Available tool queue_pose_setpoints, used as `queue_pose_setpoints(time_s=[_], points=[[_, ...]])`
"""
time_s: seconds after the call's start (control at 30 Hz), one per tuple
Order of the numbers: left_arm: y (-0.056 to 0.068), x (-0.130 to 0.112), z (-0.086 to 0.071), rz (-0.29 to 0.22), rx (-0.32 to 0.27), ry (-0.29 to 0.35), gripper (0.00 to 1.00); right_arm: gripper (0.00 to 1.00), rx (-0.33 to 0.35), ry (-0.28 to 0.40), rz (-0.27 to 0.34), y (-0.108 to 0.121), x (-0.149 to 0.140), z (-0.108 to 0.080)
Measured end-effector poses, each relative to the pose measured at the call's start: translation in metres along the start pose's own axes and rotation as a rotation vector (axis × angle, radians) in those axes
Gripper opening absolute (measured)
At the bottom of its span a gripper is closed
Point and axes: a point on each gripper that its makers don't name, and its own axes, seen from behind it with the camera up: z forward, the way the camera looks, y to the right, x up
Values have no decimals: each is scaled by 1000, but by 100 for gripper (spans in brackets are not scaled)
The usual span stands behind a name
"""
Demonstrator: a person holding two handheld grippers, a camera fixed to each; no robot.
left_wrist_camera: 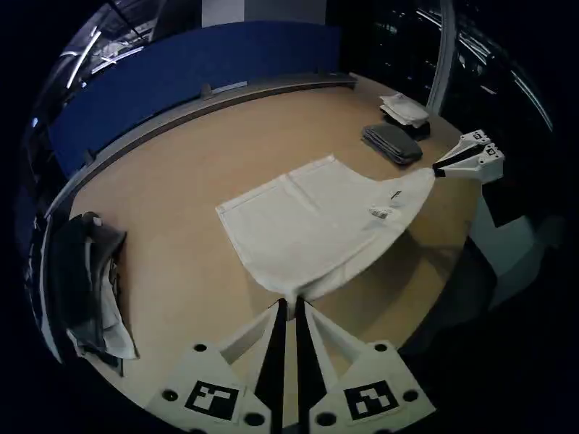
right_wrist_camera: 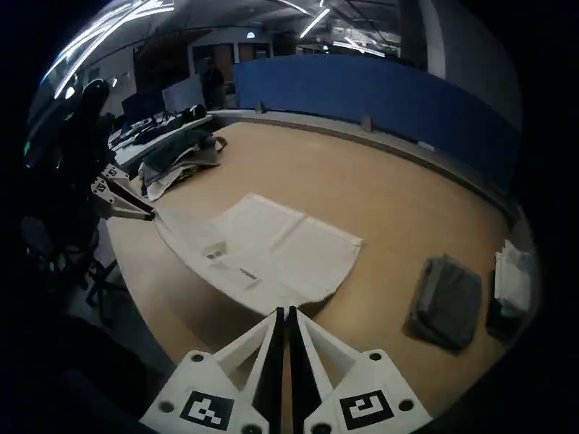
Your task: Fold towel
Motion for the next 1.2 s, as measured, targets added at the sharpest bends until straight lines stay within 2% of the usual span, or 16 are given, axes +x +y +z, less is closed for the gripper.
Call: queue_pose_setpoints(time_s=[0.2, 0.37, 0.67, 0.8, 1.0, 1.2], points=[[-7, 12, 8, -6, 11, -2, 9, 4, -8, -6, 5, 9, 7, 9], [-17, 26, 18, -10, 24, 2, 9, 4, -23, -13, -2, 20, 12, 20], [-41, 48, 40, -76, 38, -5, 9, 4, -43, -9, 27, 48, 29, 51], [-52, 58, 53, -99, 46, -14, 9, 4, -50, -9, 46, 61, 38, 65], [-66, 69, 73, -106, 60, -31, 9, 4, -55, -26, 60, 77, 43, 84], [-75, 72, 92, -123, 55, -51, 9, 4, -64, -45, 71, 90, 44, 102]])
